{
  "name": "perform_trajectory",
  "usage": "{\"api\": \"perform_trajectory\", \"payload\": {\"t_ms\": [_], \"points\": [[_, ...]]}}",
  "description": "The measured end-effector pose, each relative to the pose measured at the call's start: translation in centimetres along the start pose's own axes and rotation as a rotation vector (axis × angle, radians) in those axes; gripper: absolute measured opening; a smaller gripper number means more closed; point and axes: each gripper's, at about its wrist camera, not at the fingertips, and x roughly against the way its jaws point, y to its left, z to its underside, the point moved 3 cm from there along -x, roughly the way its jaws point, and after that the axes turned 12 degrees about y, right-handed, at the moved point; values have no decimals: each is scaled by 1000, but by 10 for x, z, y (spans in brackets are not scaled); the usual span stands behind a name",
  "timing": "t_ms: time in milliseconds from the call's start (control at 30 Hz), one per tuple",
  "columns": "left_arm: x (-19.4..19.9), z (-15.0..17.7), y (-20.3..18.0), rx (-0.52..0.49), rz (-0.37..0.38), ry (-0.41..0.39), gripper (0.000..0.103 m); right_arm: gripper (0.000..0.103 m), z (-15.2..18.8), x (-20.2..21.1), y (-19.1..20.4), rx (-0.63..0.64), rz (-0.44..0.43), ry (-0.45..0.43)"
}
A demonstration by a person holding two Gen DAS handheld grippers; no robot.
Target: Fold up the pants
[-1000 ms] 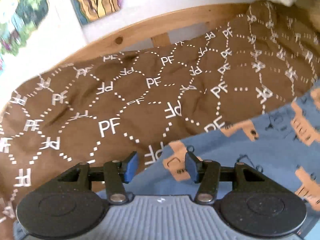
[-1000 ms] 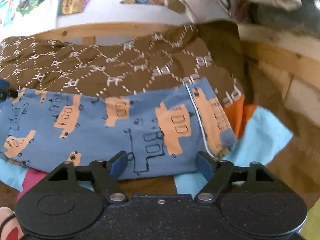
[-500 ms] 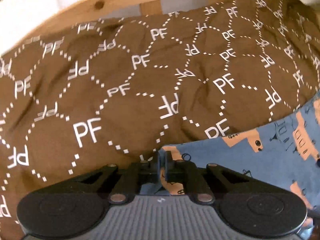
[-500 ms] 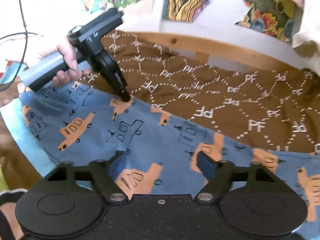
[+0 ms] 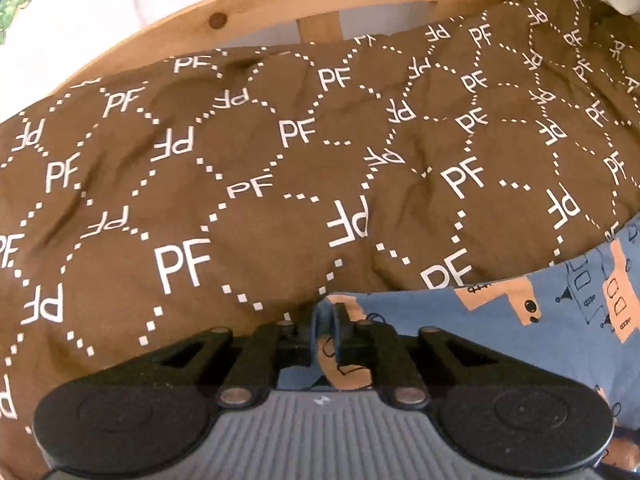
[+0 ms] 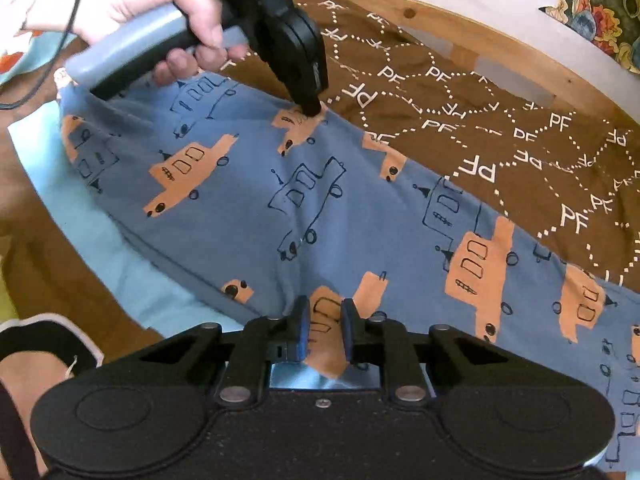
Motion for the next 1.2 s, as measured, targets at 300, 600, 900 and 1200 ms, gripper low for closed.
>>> {"api": "perform_trajectory", "payload": {"t_ms": [300, 600, 900, 1200], "points": [[46, 51, -58, -73, -60, -154, 87, 90, 56, 76, -83, -212, 174, -119], [90, 16, -156, -278, 141, -224, 86, 90, 121, 99, -179, -618, 310, -157], [109, -94, -272, -643, 207, -173, 83, 86, 141, 100, -200, -784, 158, -222], [41, -89, -350, -756, 100, -102, 83, 79, 141, 92, -199, -847, 212, -204]]}}
